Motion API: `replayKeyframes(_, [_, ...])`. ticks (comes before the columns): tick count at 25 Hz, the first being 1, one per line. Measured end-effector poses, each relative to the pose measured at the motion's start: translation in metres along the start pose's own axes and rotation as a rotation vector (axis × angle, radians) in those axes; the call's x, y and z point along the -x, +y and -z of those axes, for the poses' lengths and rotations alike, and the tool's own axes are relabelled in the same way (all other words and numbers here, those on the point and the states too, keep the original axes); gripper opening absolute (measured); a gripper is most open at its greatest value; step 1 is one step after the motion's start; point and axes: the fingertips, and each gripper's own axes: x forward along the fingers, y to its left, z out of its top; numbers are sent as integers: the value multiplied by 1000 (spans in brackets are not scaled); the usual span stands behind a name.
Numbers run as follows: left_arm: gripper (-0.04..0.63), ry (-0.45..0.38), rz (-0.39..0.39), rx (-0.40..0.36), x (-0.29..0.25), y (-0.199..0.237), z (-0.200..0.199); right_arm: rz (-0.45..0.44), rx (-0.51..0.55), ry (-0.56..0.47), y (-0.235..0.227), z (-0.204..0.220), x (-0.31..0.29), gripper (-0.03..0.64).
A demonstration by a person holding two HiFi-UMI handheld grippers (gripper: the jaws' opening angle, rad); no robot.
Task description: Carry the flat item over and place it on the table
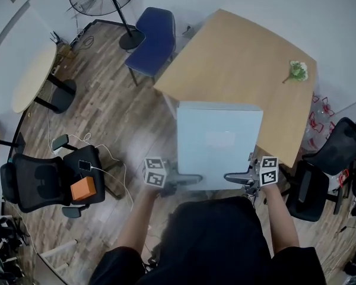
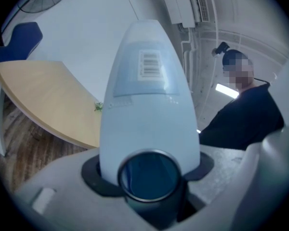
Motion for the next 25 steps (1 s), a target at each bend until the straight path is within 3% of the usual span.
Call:
replayKeyframes(12, [312,12,-16,28,10,53,-27,29,-26,-39,-53,-28,-10,321])
replayKeyframes(25, [316,32,-54,60,-24,177,-140,32,-72,-66,-175,-142,22,326])
